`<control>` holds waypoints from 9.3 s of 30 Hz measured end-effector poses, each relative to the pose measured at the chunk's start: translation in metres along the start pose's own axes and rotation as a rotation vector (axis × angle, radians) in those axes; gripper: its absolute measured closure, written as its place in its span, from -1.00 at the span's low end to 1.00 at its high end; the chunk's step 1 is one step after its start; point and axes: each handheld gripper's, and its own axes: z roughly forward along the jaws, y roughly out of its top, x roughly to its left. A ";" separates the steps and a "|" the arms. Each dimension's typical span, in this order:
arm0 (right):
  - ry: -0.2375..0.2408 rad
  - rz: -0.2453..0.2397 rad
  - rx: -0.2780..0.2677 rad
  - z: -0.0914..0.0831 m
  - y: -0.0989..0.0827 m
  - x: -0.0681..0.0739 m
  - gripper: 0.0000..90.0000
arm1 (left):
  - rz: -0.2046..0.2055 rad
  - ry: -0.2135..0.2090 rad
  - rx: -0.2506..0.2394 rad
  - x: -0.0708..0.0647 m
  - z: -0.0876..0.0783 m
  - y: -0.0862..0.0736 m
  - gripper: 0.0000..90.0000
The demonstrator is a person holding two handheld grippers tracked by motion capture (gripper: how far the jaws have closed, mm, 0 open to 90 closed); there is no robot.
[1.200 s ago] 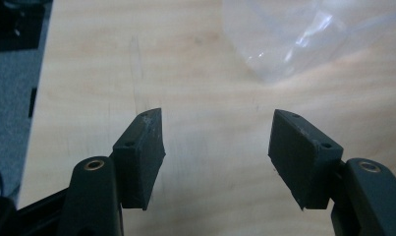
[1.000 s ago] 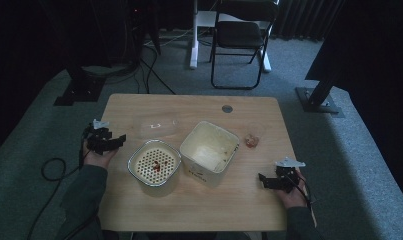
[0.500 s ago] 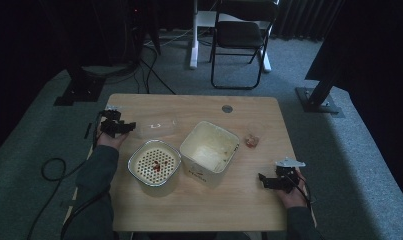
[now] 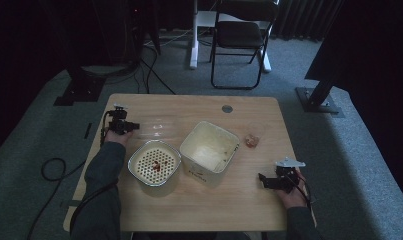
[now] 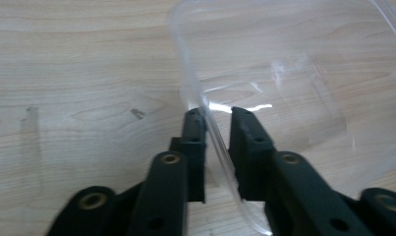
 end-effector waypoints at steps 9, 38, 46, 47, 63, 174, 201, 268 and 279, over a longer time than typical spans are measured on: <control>0.000 0.000 0.000 0.000 0.000 0.000 -0.76 | -0.026 -0.036 -0.082 -0.001 -0.026 0.010 0.94; 0.000 0.000 0.000 0.000 0.000 0.000 -0.76 | 0.297 -0.209 -0.179 -0.142 -0.115 0.044 0.93; 0.000 0.001 -0.001 0.000 0.000 0.000 -0.76 | 0.361 -0.241 -0.161 -0.165 -0.120 0.036 0.92; 0.000 0.001 -0.001 0.000 0.000 0.000 -0.76 | 0.373 -0.248 -0.158 -0.167 -0.120 0.035 0.92; -0.001 0.000 0.000 0.000 0.000 0.000 -0.76 | 0.338 -0.286 -0.206 -0.133 -0.128 0.022 0.28; -0.067 0.214 -0.147 0.029 0.176 -0.016 0.86 | 0.221 -0.048 -0.285 -0.040 -0.083 -0.023 0.03; 0.216 -0.051 -0.238 0.009 0.338 0.136 0.87 | 0.419 -0.100 -0.377 -0.091 -0.082 -0.012 -0.10; 0.312 -0.091 -0.235 0.003 0.347 0.164 -0.07 | 0.428 -0.032 -0.437 -0.075 -0.090 -0.016 -0.06; 0.188 -0.010 -0.235 -0.008 0.293 0.081 -0.08 | 0.407 0.052 -0.412 -0.046 -0.098 -0.033 -0.06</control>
